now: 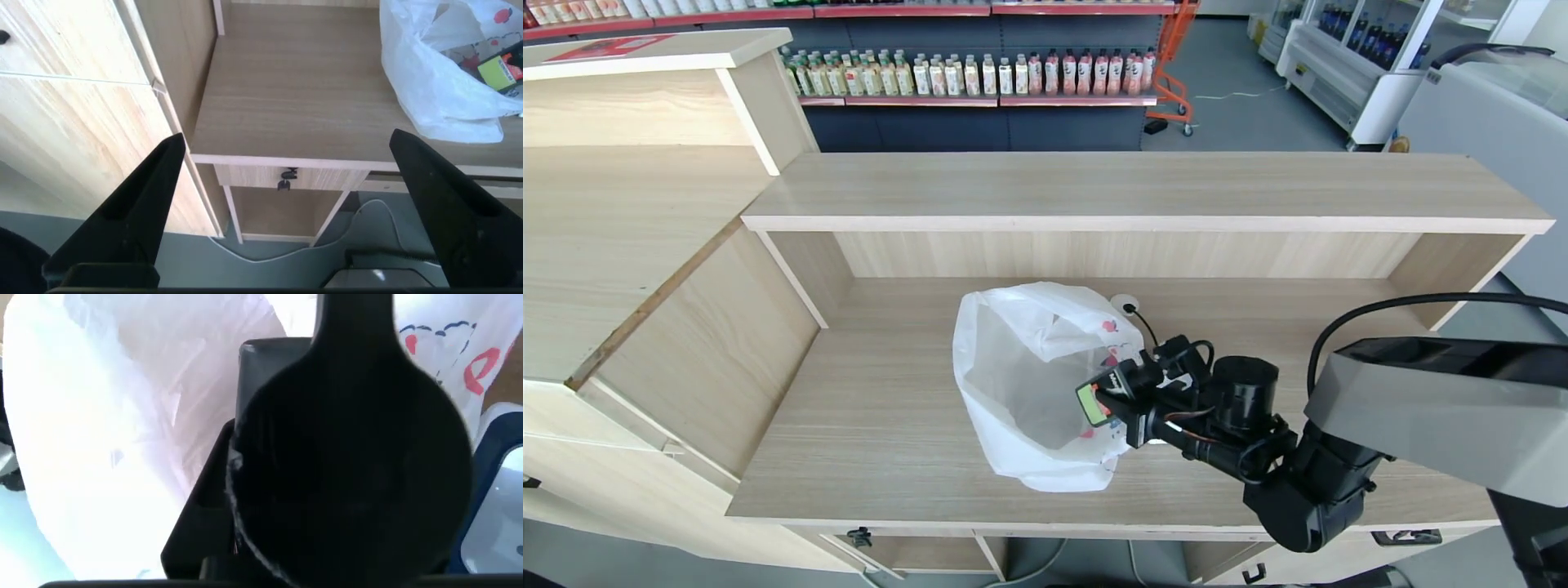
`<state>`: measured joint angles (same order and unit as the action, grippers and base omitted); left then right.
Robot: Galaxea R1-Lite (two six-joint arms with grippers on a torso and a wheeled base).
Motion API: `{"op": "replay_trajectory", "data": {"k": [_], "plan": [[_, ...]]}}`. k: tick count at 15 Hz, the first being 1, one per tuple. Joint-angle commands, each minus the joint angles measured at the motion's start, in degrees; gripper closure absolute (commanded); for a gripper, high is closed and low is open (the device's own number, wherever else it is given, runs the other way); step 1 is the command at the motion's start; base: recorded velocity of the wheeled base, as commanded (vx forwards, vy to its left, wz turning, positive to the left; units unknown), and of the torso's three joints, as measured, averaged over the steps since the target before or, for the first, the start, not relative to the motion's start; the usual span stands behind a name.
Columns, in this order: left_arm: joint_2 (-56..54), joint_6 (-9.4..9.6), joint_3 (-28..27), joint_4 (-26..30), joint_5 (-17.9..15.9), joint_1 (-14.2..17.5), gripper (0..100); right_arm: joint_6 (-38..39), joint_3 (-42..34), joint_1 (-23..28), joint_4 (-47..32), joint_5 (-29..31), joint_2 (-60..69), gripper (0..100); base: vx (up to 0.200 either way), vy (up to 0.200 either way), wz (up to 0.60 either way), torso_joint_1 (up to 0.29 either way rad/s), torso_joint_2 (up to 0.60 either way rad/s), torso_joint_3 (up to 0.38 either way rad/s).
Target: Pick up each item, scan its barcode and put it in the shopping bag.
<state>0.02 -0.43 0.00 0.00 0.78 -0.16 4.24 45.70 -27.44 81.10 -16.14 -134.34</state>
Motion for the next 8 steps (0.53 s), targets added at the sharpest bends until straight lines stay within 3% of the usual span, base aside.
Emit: {"op": "replay_trajectory", "data": {"k": [1, 3, 4, 8], "plan": [[0.0, -0.01, 0.0, 0.0, 0.0, 0.0, 0, -2.0, 2.2, -0.6, -0.7, -0.1, -2.8, 100, 0.000, 0.000, 0.00, 0.000, 0.00, 0.000], [0.0, -0.01, 0.0, 0.0, 0.0, 0.0, 0, -2.8, 3.9, -1.2, -0.8, -0.1, -4.1, 100, 0.000, 0.000, 0.00, 0.000, 0.00, 0.000], [0.0, -0.01, 0.0, 0.0, 0.0, 0.0, 0, -2.8, 4.7, -1.3, -0.9, -0.1, -4.5, 0, 0.000, 0.000, 0.00, 0.000, 0.00, 0.000], [0.0, -0.01, 0.0, 0.0, 0.0, 0.0, 0, -0.6, 5.2, -1.4, -1.4, -0.3, -1.2, 0, 0.000, 0.000, 0.00, 0.000, 0.00, 0.000]]}}
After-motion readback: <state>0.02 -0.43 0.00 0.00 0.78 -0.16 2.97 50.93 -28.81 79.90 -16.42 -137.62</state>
